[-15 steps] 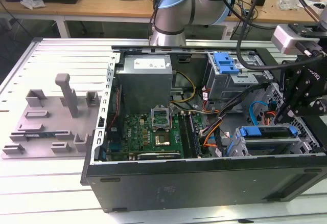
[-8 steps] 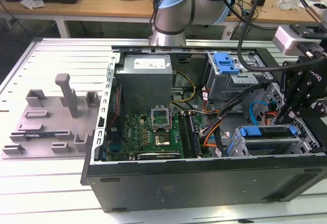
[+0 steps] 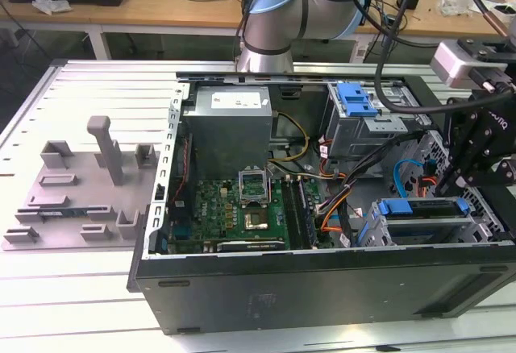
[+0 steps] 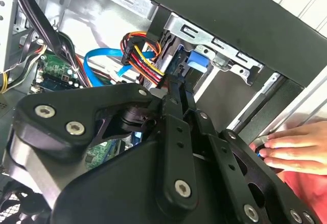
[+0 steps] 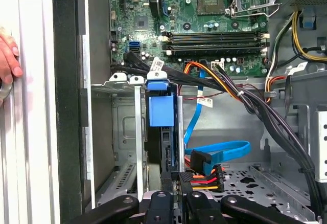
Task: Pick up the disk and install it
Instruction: 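Insert the first disk wire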
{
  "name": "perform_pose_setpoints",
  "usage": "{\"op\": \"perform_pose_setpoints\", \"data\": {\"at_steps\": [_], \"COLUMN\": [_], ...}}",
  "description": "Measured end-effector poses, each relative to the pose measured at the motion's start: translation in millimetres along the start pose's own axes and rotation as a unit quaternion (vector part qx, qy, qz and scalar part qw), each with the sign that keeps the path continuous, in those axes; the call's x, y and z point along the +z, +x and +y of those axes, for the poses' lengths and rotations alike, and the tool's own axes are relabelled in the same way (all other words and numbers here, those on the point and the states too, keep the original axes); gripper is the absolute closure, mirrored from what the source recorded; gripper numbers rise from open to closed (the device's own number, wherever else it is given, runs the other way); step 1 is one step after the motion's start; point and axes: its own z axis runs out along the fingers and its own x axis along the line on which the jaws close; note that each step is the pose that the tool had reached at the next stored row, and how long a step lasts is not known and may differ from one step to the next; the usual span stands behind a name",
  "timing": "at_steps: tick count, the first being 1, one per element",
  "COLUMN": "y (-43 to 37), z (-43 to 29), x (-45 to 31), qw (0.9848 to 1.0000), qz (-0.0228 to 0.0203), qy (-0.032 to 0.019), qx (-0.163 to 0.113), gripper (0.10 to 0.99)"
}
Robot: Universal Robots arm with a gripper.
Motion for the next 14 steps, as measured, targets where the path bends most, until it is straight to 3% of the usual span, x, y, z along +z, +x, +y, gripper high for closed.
{"op": "perform_pose_setpoints", "data": {"at_steps": [14], "y": [-0.2], "z": [-1.4], "x": [3.3], "qw": [1.0000], "qz": [-0.0002], "qy": [-0.0003], "qx": [0.007], "gripper": [0.918]}}
